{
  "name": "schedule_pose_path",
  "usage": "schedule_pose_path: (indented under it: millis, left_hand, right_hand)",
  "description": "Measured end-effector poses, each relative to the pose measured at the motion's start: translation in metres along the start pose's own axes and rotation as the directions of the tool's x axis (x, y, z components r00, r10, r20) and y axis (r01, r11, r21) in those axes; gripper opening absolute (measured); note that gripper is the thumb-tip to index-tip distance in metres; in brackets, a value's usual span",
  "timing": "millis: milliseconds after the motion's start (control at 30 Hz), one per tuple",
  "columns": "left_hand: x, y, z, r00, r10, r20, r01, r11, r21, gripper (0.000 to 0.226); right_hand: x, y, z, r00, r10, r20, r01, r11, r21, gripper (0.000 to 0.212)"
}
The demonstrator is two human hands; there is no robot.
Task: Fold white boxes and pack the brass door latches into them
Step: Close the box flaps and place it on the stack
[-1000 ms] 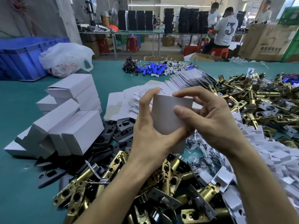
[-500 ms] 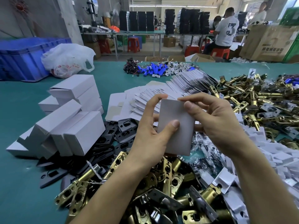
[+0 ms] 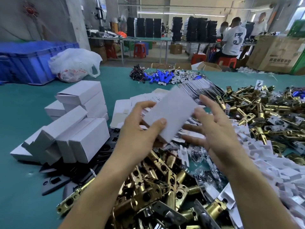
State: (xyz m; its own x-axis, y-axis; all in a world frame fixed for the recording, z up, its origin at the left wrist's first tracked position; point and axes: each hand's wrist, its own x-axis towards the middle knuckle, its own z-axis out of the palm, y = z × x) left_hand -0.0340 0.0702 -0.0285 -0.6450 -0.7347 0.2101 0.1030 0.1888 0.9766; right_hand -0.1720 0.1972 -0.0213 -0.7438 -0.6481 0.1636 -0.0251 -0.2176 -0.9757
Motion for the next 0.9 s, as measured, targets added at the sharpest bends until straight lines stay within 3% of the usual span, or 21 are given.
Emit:
schedule_pose_path:
  millis: [100, 200, 300, 400, 567, 800, 900]
  left_hand:
    - [0.015, 0.004, -0.03, 0.963, 0.069, -0.26, -0.047, 0.995, 0.089, 0.04]
    - [0.025, 0.003, -0.062, 0.864, 0.08, -0.497, -0.008, 0.989, 0.145, 0.027]
    - [0.029, -0.002, -0.085, 0.774, 0.11, -0.623, 0.095, 0.954, 0.286, 0.021]
    - [0.026, -0.006, -0.095, 0.745, 0.182, -0.641, 0.202, 0.855, 0.477, 0.018]
    - [0.015, -0.003, -0.09, 0.796, 0.176, -0.58, 0.374, 0.61, 0.698, 0.025]
    - [0.017, -0.01, -0.085, 0.857, 0.185, -0.48, 0.421, 0.285, 0.861, 0.038]
    - [0.02, -0.012, -0.088, 0.845, 0.224, -0.486, 0.439, 0.229, 0.869, 0.047]
  right_hand:
    - [-0.003, 0.005, 0.003, 0.998, 0.044, 0.049, -0.039, 0.995, -0.091, 0.045]
    - [-0.003, 0.008, 0.003, 0.995, 0.084, 0.057, -0.079, 0.992, -0.099, 0.03]
    - [-0.002, 0.013, 0.006, 0.994, 0.099, 0.051, -0.094, 0.991, -0.09, 0.019]
    - [-0.005, 0.02, 0.009, 0.984, 0.142, 0.106, -0.12, 0.975, -0.189, 0.018]
    - [-0.011, 0.032, 0.007, 0.961, 0.23, 0.152, -0.182, 0.944, -0.276, 0.017]
    - [-0.011, 0.039, -0.003, 0.973, 0.212, 0.091, -0.166, 0.918, -0.359, 0.014]
    - [-0.008, 0.043, -0.008, 0.994, 0.105, 0.015, -0.084, 0.873, -0.48, 0.01]
